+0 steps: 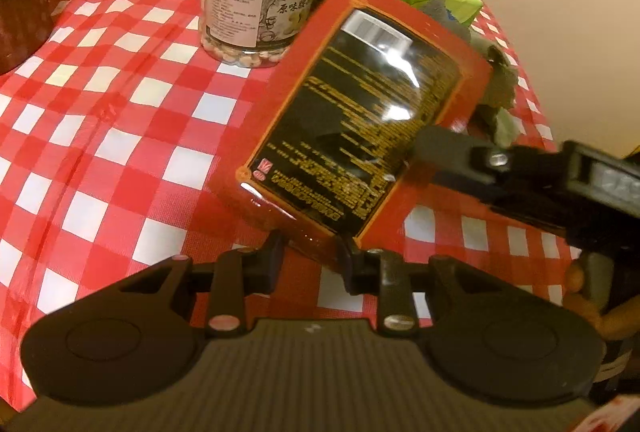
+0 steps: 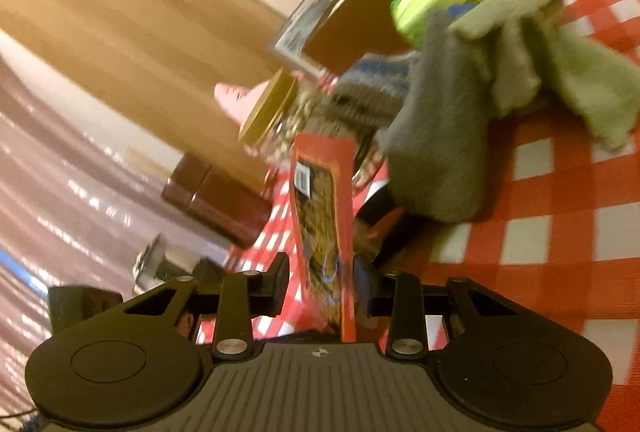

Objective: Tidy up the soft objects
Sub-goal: 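Grasp the red snack packet by its edge with the right gripper, then grasp the cotton swab bag with the left gripper while the right holds the red packet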

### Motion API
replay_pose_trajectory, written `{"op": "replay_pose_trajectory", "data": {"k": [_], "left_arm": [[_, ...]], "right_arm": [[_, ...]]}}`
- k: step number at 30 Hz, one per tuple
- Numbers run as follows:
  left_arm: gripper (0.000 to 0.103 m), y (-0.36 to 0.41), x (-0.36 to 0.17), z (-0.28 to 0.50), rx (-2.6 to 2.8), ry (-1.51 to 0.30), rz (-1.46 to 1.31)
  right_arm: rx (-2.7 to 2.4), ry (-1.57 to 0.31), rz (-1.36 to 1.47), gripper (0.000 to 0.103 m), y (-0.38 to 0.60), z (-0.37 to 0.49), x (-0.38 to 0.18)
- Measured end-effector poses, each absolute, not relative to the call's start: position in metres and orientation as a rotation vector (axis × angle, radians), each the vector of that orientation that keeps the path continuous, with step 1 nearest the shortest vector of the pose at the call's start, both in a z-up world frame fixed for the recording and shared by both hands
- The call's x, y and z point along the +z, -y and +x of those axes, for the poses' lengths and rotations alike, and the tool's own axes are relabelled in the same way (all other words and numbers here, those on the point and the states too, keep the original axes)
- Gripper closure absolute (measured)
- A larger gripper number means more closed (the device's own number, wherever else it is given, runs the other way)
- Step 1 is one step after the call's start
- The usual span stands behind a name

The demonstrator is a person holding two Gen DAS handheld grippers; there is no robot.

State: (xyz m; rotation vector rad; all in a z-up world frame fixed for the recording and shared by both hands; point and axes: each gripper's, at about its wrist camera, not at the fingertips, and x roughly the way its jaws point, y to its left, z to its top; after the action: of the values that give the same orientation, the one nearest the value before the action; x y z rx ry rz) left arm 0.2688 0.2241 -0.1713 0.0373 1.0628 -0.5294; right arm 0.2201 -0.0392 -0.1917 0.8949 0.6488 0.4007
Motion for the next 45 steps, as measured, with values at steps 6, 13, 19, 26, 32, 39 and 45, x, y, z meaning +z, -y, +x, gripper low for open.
{"op": "replay_pose_trajectory", "data": {"k": [6,13,19,26,32,39,45], "left_arm": [[0.077,-0.223,-0.171,0.267,-0.529,-1.06,0.052],[0.077,-0.234,-0.162,0.263,-0.518,-1.046,0.079],[0.077,-0.236,-0.15,0.261,-0.529,-1.008,0.108],[0.073,-0.227,-0.152,0.261,-0.561,-1.013,0.119],[0.062,-0.224,-0.15,0.261,-0.556,-1.009,0.12],[0.047,-0.219,-0.146,0.267,-0.535,-0.995,0.115],[0.045,-0.205,-0.15,0.281,-0.529,-1.011,0.065]], "right_arm": [[0.412,-0.669,0.835,0.098,0.028,0.227,-0.19],[0.398,-0.63,0.776,0.103,0.034,0.218,-0.163],[0.347,-0.624,0.698,0.103,0.054,0.202,-0.119],[0.165,-0.859,0.485,0.103,0.062,0.203,-0.087],[0.143,-0.871,0.418,0.102,0.048,0.218,-0.09],[0.104,-0.881,0.36,0.102,0.034,0.237,-0.101],[0.082,-0.908,0.321,0.102,0.033,0.243,-0.109]]}}
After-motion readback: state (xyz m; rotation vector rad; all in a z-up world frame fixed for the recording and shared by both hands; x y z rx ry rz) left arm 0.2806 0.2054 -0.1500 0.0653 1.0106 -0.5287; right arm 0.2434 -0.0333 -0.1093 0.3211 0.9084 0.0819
